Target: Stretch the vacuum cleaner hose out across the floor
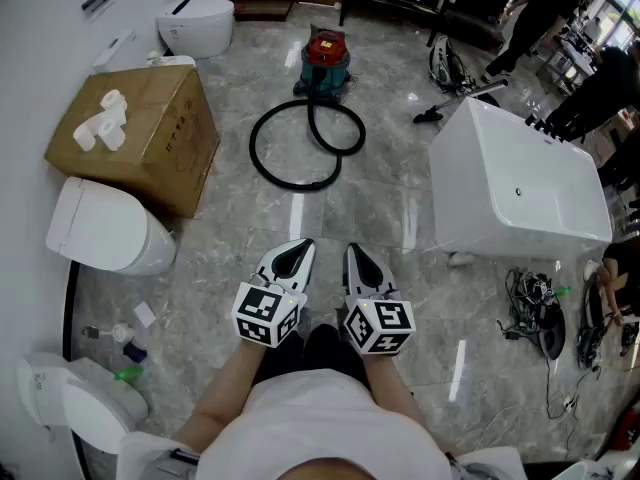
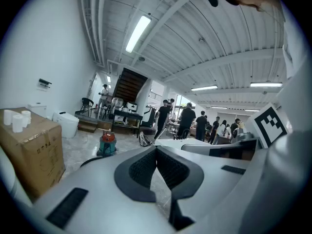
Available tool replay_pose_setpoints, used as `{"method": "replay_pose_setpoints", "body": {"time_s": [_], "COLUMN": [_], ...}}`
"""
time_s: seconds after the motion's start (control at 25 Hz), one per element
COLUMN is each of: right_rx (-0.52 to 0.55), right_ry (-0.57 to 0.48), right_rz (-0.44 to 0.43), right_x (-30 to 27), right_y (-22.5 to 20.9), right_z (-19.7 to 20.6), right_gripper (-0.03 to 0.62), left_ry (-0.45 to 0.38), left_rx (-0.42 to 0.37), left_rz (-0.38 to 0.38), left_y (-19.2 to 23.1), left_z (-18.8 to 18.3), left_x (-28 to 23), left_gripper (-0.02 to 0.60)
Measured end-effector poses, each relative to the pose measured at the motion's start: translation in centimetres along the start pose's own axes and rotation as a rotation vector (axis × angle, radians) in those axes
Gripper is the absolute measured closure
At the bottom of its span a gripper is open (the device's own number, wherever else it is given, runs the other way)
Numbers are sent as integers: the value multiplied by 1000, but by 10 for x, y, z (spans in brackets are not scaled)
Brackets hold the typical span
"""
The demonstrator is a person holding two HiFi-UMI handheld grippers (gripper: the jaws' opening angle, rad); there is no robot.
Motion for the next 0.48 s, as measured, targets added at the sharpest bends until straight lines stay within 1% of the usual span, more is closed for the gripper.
{"method": "replay_pose_setpoints", "body": {"time_s": [0.16,0.28,0.36,0.48], "right_rx": [-6,-27,-40,-67], "right_ry": [3,-10,-20,-20], "right_rz": [0,19,25,32], "right_x": [0,3,2,-1], "right_y": [-3,-8,-10,-14], "right_z": [-5,-5,-2,4], "right_gripper": [580,580,580,580], "left_ry": [6,12,17,19], "left_rx": [-8,7,14,7], "left_rz": [6,22,33,23], "left_y": [-9,-14,-12,-5], "left_z": [0,5,9,10], "left_x": [-1,-1,-2,-3], "left_gripper": [575,574,574,574]}}
Point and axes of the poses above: the fingertips, and each gripper's own axes: x backward along the fingers, y to its left, z out of its underside, the point moved 2 cm from there along x, backward along the fingers, and after that the axes turned 15 degrees about -z, right-handed, at the moved point
